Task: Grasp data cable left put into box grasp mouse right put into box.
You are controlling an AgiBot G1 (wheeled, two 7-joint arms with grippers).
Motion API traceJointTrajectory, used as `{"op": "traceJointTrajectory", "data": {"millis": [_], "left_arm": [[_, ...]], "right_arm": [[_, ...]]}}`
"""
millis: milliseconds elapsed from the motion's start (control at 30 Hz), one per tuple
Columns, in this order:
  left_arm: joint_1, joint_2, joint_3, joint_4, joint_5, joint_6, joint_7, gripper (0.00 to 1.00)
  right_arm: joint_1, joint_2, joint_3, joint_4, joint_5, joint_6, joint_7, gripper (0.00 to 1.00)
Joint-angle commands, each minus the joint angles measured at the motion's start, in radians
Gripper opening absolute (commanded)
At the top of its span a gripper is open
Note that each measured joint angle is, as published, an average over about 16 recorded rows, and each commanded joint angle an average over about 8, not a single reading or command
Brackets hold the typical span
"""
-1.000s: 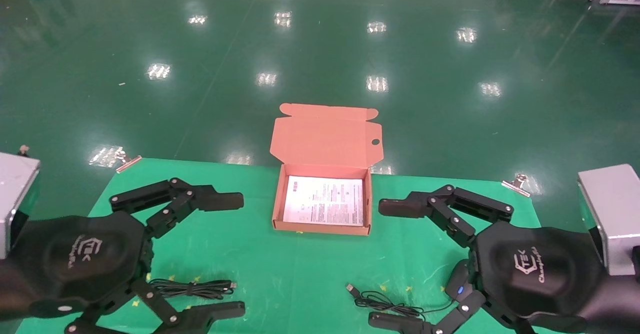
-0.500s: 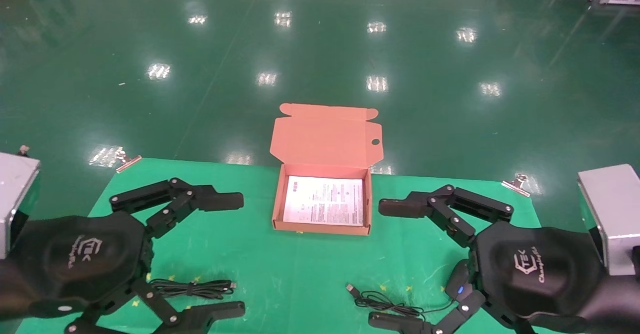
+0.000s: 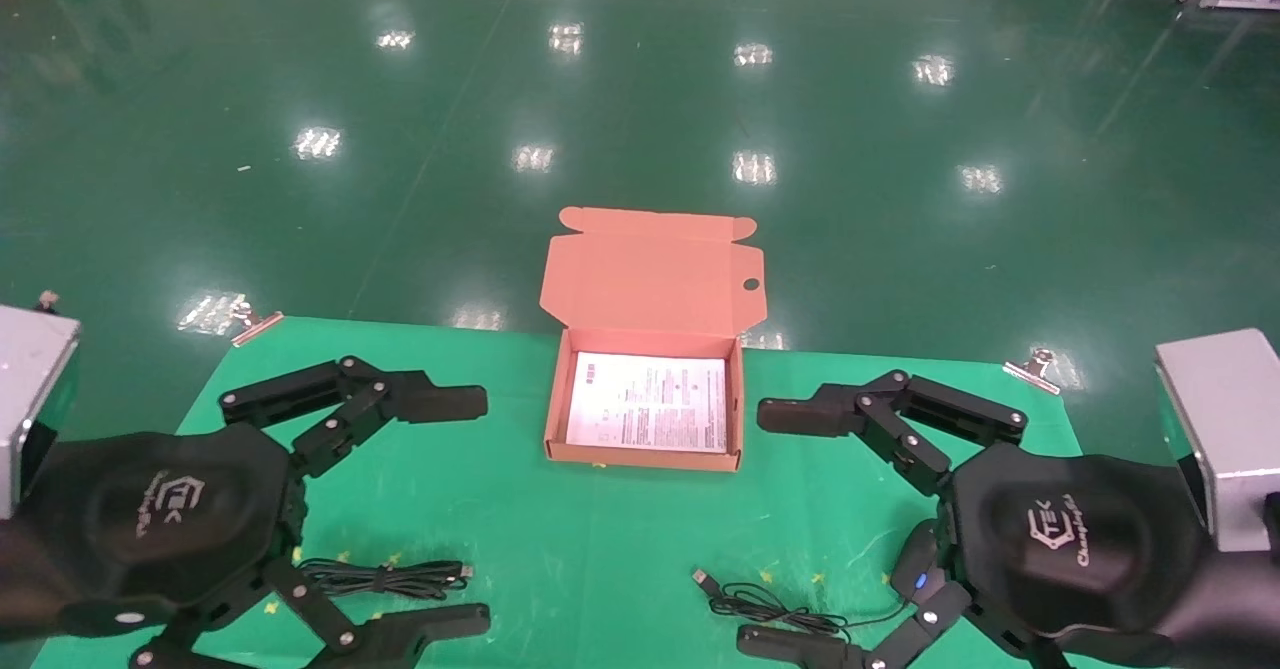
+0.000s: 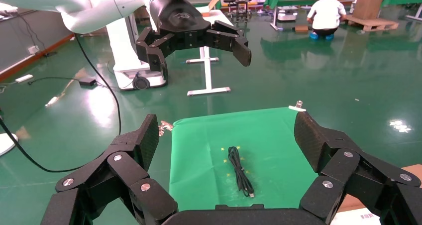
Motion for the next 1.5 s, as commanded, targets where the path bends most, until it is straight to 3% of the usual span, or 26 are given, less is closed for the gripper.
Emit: {"op": "traceJointTrajectory", "data": {"millis": [33, 333, 600, 900, 1133, 1333, 1500], "left_arm": [[0.001, 0.000, -0.001, 0.000, -0.002, 0.001, 0.000, 1.00], [-0.005, -0.001, 0.006, -0.001, 0.009, 0.007, -0.004, 1.00], [-0.055, -0.003, 0.072, -0.004, 0.109, 0.047, -0.047, 1.00], [-0.191, 0.014, 0.215, -0.042, 0.397, 0.063, -0.123, 1.00], [-0.338, 0.064, 0.390, -0.056, 0.674, 0.078, -0.129, 1.00], [-0.419, 0.119, 0.541, -0.058, 0.883, 0.060, -0.133, 1.00], [-0.420, 0.152, 0.607, -0.058, 1.014, 0.011, -0.161, 1.00]], "right_arm": [[0.000, 0.000, 0.000, 0.000, 0.000, 0.000, 0.000, 1.00], [0.002, 0.003, -0.002, 0.002, -0.012, -0.002, -0.006, 1.00], [0.040, 0.029, -0.038, 0.036, -0.156, -0.030, -0.085, 1.00], [0.174, 0.009, -0.180, 0.067, -0.429, -0.074, -0.290, 1.00], [0.281, -0.033, -0.338, 0.073, -0.636, -0.065, -0.426, 1.00], [0.325, -0.082, -0.438, 0.074, -0.798, -0.029, -0.489, 1.00], [0.307, -0.118, -0.484, 0.074, -0.916, 0.040, -0.514, 1.00]]}}
